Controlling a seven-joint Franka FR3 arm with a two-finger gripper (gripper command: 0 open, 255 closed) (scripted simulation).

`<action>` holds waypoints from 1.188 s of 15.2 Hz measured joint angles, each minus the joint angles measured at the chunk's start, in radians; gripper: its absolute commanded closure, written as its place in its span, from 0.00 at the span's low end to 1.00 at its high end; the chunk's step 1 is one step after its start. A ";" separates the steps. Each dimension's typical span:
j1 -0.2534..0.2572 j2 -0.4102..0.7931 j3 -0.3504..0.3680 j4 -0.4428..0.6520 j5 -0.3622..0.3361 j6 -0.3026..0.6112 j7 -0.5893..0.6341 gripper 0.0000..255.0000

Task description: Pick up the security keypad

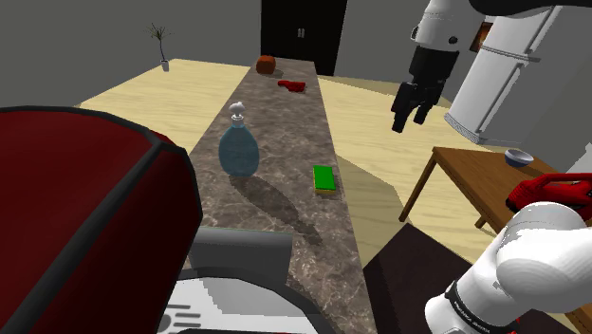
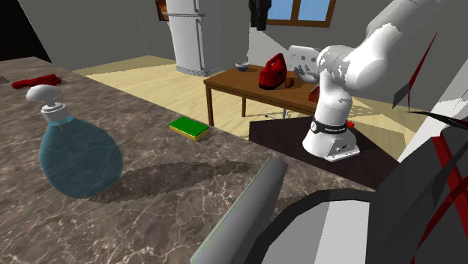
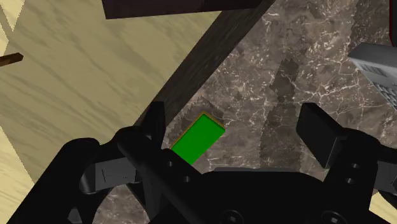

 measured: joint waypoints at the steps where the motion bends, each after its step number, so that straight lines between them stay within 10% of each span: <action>1: 0.000 0.000 0.000 0.000 0.000 0.000 0.000 0.00; 18: 0.187 0.243 0.186 -0.088 0.087 0.472 -0.082 0.00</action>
